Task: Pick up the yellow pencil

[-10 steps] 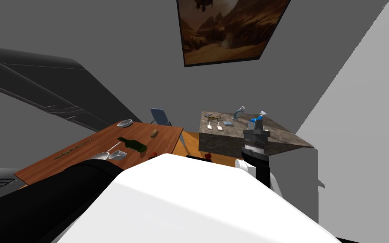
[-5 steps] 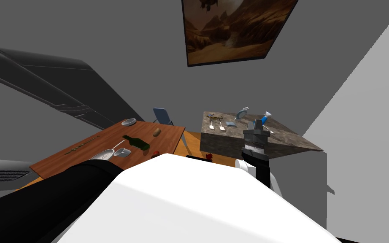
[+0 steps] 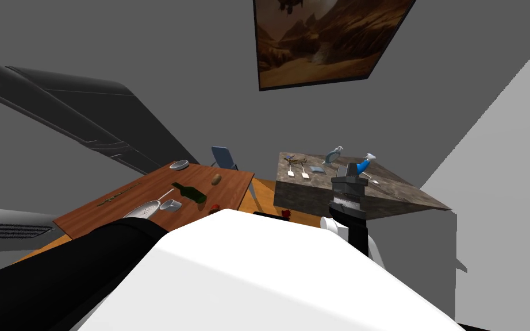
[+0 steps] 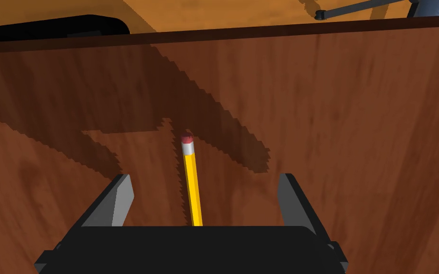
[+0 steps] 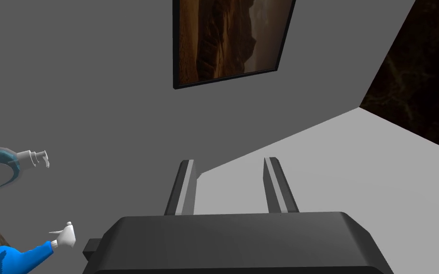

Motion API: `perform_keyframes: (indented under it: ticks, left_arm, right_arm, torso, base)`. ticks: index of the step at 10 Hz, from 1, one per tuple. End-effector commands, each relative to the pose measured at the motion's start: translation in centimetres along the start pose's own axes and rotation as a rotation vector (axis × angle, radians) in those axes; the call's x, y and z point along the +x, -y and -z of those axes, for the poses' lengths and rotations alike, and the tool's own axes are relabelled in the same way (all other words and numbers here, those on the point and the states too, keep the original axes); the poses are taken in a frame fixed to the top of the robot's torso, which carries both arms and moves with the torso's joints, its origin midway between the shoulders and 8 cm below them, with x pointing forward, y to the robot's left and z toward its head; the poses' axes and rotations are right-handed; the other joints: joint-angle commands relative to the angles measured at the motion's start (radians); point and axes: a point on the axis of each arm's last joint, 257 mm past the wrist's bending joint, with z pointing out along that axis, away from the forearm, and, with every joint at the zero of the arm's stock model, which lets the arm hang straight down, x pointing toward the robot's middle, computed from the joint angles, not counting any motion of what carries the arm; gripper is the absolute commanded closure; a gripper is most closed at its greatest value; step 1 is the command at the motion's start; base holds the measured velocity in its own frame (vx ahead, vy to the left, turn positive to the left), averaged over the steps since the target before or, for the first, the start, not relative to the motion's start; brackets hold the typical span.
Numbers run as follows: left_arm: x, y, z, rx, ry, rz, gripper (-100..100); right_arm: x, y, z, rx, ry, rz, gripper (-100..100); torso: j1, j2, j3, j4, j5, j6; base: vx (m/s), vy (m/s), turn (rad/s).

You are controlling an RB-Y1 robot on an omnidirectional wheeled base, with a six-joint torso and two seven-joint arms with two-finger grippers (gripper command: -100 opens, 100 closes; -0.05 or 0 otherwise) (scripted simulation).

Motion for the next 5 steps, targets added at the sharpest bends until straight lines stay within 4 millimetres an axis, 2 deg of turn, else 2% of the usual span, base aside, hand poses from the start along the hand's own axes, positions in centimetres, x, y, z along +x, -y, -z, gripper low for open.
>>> perform_keyframes:
  ticks: [1,2,3,4,5]
  left_arm:
    - [-0.4,0.2,-0.1,-0.008,-0.007,-0.017,-100]
    - [-1.2,0.5,-0.3,-0.002,0.006,-0.006,-100]
    - [-0.5,0.5,-0.2,-0.016,-0.017,-0.029,-100]
    - [-1.7,1.0,-0.4,-0.005,0.006,-0.017,-100]
    - [-1.3,1.1,-0.4,-0.017,-0.01,-0.041,-100]
  right_arm:
    - [0.0,0.0,0.0,0.0,0.0,0.0,0]
    - [0.0,0.0,0.0,0.0,0.0,0.0,0]
    - [0.0,0.0,0.0,0.0,0.0,0.0,0]
    - [0.0,0.0,0.0,0.0,0.0,0.0,0]
    - [0.0,0.0,0.0,0.0,0.0,0.0,0]
  torso:
    - [0.0,0.0,0.0,0.0,0.0,0.0]
    - [0.001,0.0,0.0,0.0,0.0,0.0]
    - [0.0,0.0,0.0,0.0,0.0,0.0]
    - [0.0,0.0,0.0,0.0,0.0,0.0]
    - [0.0,0.0,0.0,0.0,0.0,0.0]
  base:
    - [-0.007,0.039,0.079]
    - [-0.008,0.034,0.043]
    - [-0.005,0.034,0.063]
    - [-0.003,0.027,0.042]
    - [-0.004,0.038,0.08]
